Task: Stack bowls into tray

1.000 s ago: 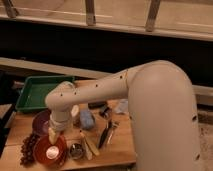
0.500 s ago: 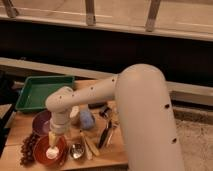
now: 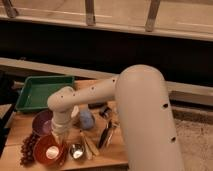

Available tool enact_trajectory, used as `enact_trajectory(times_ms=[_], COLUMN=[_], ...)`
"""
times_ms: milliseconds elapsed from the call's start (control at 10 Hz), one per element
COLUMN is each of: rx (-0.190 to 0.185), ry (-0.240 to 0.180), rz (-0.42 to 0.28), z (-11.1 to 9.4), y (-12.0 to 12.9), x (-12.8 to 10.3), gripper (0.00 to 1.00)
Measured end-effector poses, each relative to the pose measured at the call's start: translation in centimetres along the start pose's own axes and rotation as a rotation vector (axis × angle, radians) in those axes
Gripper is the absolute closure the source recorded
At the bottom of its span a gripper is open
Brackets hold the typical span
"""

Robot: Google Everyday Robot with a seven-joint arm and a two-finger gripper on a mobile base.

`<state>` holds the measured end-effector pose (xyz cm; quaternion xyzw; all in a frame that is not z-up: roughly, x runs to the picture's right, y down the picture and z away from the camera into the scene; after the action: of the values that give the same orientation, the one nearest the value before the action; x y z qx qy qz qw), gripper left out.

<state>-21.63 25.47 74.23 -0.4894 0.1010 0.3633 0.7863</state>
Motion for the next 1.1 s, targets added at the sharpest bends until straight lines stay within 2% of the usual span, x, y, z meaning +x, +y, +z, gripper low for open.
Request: enact_trajectory(times_ms=[200, 300, 600, 900, 1100], rx=[0.002, 0.008, 0.039, 0.055, 0.067], ry=[-0.006, -0.009, -0.004, 0.009, -0.016], rz=[-0.008, -0.013, -0.032, -0.044, -0.044], z=[-0.2, -0.3, -1.8, -5.6, -8.2], y=[0.2, 0.3, 0.7, 1.9, 1.8], x=[0.0, 0.0, 0.0, -0.2, -0.6], gripper=[0.97, 1.00, 1.00, 1.00, 1.00])
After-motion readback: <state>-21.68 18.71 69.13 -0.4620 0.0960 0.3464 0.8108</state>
